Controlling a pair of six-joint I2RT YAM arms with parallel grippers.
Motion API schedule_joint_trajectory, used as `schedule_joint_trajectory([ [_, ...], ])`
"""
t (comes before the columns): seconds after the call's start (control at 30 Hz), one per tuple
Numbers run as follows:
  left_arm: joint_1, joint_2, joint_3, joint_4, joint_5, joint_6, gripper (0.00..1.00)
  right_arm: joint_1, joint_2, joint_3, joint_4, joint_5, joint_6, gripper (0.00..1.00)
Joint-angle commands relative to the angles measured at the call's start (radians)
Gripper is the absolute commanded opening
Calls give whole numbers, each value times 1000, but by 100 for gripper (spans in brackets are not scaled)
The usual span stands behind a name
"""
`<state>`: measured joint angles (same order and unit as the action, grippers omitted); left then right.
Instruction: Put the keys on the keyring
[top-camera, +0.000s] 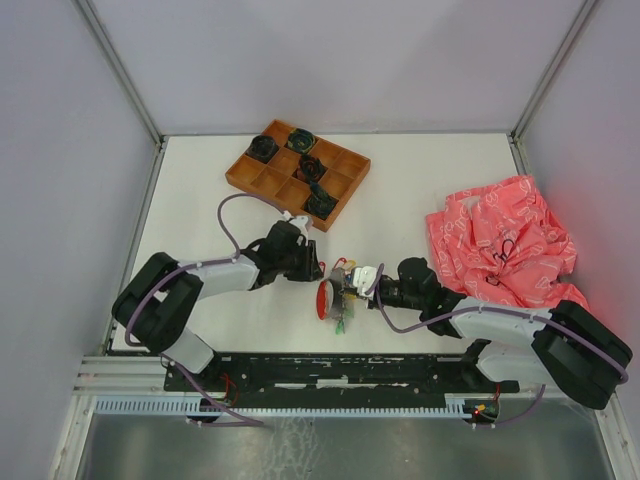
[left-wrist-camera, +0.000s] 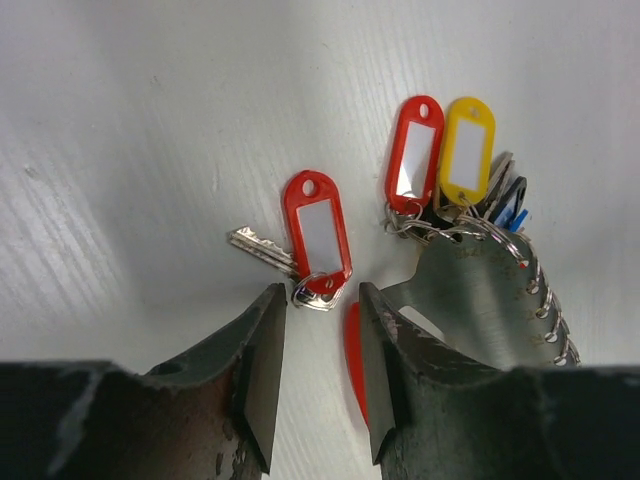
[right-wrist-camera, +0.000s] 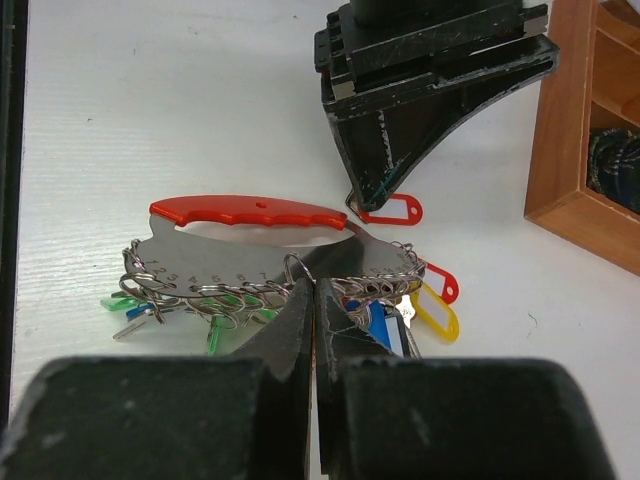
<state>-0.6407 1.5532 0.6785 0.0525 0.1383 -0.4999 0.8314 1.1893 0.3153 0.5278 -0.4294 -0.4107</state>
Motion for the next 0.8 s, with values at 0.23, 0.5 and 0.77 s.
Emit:
schedule_joint_trajectory([
  [0.23, -4, 16, 24, 101, 111, 3, 23, 10, -16, 1, 58, 26, -12, 1],
  [0.5, -27, 77, 51, 166, 136, -18, 11, 12, -61, -10, 52, 62, -11, 1],
  [0.77, -35, 44, 59, 128, 55, 14, 7, 12, -83, -9, 33, 76, -9, 1],
])
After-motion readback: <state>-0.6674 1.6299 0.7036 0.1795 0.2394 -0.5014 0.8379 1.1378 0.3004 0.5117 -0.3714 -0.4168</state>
